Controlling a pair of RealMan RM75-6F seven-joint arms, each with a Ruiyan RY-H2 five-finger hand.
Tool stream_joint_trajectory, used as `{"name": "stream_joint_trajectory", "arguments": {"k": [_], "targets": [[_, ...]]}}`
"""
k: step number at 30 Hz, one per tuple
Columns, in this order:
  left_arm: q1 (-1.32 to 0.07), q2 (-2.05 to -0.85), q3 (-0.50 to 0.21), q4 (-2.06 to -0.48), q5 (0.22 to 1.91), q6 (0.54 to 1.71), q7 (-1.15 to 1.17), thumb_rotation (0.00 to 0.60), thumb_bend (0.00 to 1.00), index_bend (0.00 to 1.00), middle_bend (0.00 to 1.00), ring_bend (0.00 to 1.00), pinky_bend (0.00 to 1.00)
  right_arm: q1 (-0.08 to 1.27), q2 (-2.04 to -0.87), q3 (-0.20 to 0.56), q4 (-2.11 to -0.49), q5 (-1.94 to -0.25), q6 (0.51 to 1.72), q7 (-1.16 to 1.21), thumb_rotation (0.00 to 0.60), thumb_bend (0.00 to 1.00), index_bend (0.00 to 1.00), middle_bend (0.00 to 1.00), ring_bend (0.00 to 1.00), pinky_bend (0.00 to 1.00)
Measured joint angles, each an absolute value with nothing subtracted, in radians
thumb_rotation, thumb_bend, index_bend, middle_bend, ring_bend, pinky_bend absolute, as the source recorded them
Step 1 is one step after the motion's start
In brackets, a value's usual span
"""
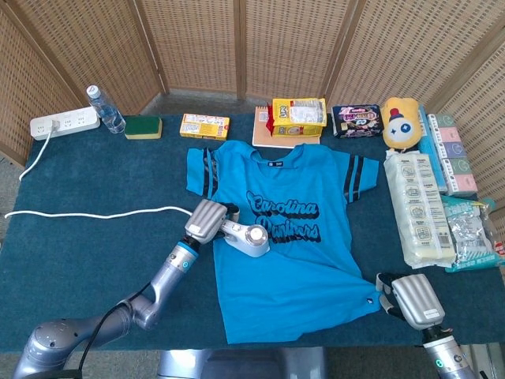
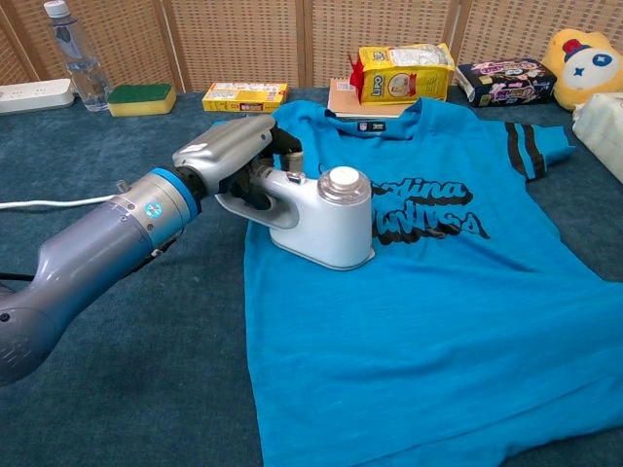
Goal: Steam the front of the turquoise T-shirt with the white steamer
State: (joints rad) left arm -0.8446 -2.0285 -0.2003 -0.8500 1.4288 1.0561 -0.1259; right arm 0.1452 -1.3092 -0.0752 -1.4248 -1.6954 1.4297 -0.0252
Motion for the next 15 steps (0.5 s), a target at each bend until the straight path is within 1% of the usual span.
{"name": "stream_joint_trajectory", "arguments": {"k": [15], "targets": [[-0.856,-2.044,-0.159,-0.941,1.474,1.059,-0.108,0.6,0.41,0.59,0.7,0.65,0.7,0.141,-1.307,-0.075,-1.42,-1.694,1.435,-0.017,0.6,0.62,0.66,0.62,0.72,0.88]]}}
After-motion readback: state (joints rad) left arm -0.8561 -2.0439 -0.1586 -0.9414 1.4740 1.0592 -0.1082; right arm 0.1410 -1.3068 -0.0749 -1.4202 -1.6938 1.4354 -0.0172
